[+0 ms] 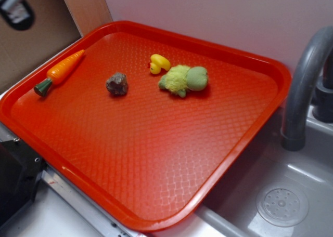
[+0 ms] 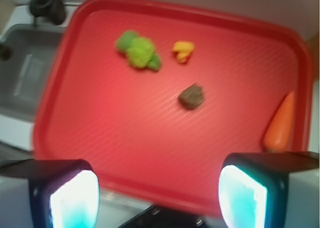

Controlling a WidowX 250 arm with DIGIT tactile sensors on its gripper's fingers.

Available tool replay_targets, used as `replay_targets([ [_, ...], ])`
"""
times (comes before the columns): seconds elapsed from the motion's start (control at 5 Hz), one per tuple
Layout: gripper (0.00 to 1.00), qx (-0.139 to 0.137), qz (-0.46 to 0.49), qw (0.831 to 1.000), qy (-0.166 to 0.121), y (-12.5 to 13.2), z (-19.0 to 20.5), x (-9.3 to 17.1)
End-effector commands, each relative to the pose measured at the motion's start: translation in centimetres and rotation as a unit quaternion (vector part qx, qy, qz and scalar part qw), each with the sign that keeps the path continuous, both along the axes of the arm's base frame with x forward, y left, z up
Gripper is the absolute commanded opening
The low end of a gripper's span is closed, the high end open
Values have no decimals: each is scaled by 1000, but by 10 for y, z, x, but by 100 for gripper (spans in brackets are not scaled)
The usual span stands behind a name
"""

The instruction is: Grab the green animal.

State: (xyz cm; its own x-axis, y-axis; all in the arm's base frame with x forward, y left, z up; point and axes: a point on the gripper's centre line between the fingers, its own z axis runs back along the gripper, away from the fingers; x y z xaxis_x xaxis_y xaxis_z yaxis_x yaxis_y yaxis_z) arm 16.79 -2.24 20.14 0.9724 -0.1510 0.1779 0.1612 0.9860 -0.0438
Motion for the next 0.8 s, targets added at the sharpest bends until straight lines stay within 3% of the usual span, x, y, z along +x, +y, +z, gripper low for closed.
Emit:
replay_targets([
  [0.0,100,37,-207,977,-21,-37,-67,95],
  [0.2,100,58,-264,963,-17,-48,-94,129],
  [0.4,100,74,-311,948,7,-66,-122,142],
  [0.6,100,87,-316,945,24,-66,-137,146],
])
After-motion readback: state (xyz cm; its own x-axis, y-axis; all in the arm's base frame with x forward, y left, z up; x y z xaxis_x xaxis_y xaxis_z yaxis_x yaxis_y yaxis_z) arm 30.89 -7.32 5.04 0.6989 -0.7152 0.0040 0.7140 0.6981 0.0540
